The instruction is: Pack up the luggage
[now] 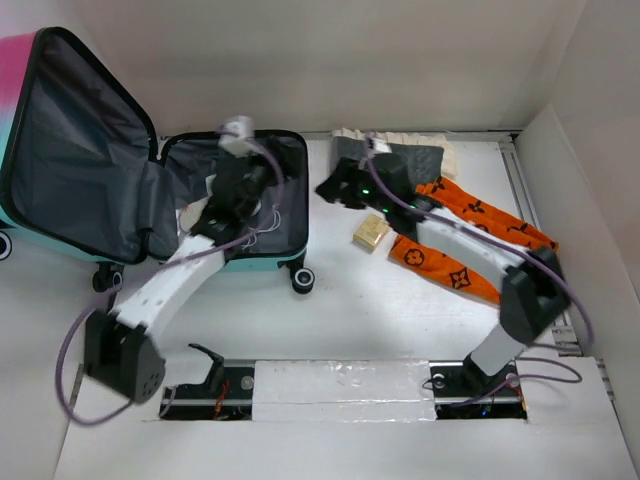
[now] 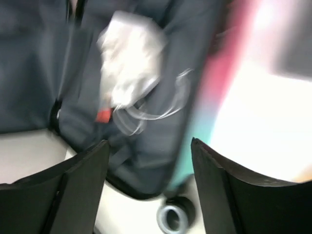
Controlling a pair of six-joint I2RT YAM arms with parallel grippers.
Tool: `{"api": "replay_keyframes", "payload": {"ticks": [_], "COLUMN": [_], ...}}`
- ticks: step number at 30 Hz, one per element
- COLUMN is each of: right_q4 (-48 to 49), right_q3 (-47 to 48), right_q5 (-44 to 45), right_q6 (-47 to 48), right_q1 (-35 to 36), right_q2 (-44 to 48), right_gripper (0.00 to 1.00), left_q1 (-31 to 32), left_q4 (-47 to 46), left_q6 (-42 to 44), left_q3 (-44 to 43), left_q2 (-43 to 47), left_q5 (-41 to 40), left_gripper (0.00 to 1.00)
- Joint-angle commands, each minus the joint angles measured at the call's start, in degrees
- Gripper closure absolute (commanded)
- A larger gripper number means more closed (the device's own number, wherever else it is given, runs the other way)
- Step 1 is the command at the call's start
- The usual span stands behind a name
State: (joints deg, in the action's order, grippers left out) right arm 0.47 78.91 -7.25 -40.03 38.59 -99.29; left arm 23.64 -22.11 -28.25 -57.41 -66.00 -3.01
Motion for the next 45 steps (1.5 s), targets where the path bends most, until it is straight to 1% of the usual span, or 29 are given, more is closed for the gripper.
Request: {"api": "replay_keyframes", "payload": {"ticks": [1, 2, 3, 4, 5, 6, 7, 8, 10, 11, 12, 16, 20, 23, 27, 29, 35, 40, 45], "right_q4": [4.8, 4.8, 4.1, 4.1, 3.1, 2.6, 1.0, -0.8, -1.3, -1.3, -1.3, -2.8, -4.2, -4.8, -4.8, -4.8, -4.2, -4.2, -3.6], "right_q3": [-11.5, -14.5, -17.4, -19.9, -24.7, -26.9, -28.8, -31.9, -34.9, -36.3, -38.5, -41.7, -42.4, -43.0, -43.0, -43.0, -43.0, -43.0, -43.0], "right_q5": [11.1, 13.0, 15.0, 18.5, 20.6, 22.3, 24.8, 25.8, 25.8, 24.8, 24.2, 23.7, 23.7, 22.0, 20.7, 19.3, 18.7, 18.0, 17.4], "right_q6": [1.5, 1.5, 0.9, 0.9, 0.1, 0.1, 0.1, -0.5, -1.0, -1.5, -1.5, -2.1, -1.5, -1.5, -1.0, -1.0, -1.0, -1.0, -1.0], "right_q1": [-3.0, -3.5, -4.1, -5.2, -5.7, -5.7, -6.7, -8.1, -9.6, -10.9, -10.9, -13.0, -14.7, -15.8, -15.8, -15.8, -15.8, -15.8, -15.8], "right_q2": [13.7, 18.8, 21.4, 23.9, 26.4, 31.3, 33.5, 37.5, 41.2, 42.8, 44.2, 50.1, 52.9, 53.5, 53.4, 53.4, 52.8, 52.8, 52.3], "right_gripper": [0.28, 0.28, 0.28, 0.28, 0.28, 0.28, 0.28, 0.28, 0.28, 0.28, 0.28, 0.28, 0.28, 0.28, 0.28, 0.28, 0.28, 0.28, 0.28], "left_q1": [10.2, 12.8, 15.0, 16.6, 19.0, 19.0, 19.0, 19.0, 19.0, 19.5, 20.4, 21.3, 21.8, 22.4, 23.7, 23.7, 23.7, 23.7, 25.6], "left_q4": [-0.5, 2.0, 3.7, 5.4, 6.8, 9.1, 9.7, 10.7, 12.6, 13.7, 14.6, 19.8, 21.8, 23.4, 24.0, 24.0, 23.4, 23.4, 25.1], "left_q6": [7.5, 9.7, 13.4, 14.5, 15.2, 15.2, 15.2, 15.2, 15.9, 17.5, 18.1, 19.9, 20.4, 21.7, 22.2, 22.2, 21.7, 22.4, 23.9], "left_q3": [-6.2, -8.3, -10.7, -15.5, -17.5, -19.0, -21.2, -22.2, -24.5, -27.3, -28.5, -33.9, -35.1, -35.8, -35.2, -34.1, -33.6, -32.5, -33.6], "left_q2": [-11.3, -14.2, -17.3, -20.2, -26.0, -28.3, -30.4, -34.4, -38.2, -40.0, -43.2, -49.9, -53.4, -55.3, -55.9, -55.9, -55.9, -55.9, -58.4], "left_q5": [-3.3, -6.0, -7.9, -10.2, -11.0, -11.1, -9.5, -8.3, -5.9, -3.3, -3.3, -4.9, -3.8, -3.8, -5.5, -5.0, -1.5, -0.8, -3.8], "left_gripper": [0.35, 0.32, 0.27, 0.20, 0.16, 0.14, 0.11, 0.07, 0.04, 0.03, 0.00, 0.00, 0.00, 0.00, 0.00, 0.00, 0.00, 0.00, 0.00]}}
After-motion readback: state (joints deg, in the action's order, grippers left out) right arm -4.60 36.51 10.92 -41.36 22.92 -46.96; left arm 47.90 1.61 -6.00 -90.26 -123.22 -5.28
